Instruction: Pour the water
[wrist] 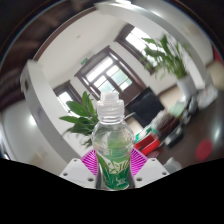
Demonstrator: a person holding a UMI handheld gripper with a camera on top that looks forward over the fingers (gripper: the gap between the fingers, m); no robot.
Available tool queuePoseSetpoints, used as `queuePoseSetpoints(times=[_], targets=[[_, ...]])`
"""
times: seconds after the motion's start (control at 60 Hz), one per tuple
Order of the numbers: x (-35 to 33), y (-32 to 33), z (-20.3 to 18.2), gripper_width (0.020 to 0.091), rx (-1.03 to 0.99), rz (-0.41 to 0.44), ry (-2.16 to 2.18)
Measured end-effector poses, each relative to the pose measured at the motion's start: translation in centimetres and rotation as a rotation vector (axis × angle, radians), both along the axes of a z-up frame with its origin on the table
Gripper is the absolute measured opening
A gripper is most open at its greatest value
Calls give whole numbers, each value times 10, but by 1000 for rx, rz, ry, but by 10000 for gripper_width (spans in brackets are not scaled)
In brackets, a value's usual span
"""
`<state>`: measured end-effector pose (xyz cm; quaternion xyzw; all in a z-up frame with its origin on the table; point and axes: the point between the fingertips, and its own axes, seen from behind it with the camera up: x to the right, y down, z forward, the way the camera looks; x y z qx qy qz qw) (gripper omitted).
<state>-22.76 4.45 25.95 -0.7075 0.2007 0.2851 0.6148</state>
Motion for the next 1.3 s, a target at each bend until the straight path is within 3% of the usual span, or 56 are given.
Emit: queuePoseSetpoints(times=[0.1, 0.233, 0.333, 0.467, 0.7, 0.983, 1.117, 1.183, 1.217, 1.3], targets=[[63, 17, 11, 374, -32, -122, -366], [142, 6, -1, 377, -96, -312, -593], [186, 1, -23, 378, -148, -368, -661], [227, 5, -73, 376, -207, -382, -663], [251, 8, -162, 377, -306, -331, -670], [250, 6, -160, 392, -234, -330, -652], [249, 5, -160, 555, -230, -319, -622], [245, 0, -165, 769, -250, -297, -620], [244, -5, -166, 816, -259, -282, -618], [236, -25, -164, 821, -271, -261, -614]])
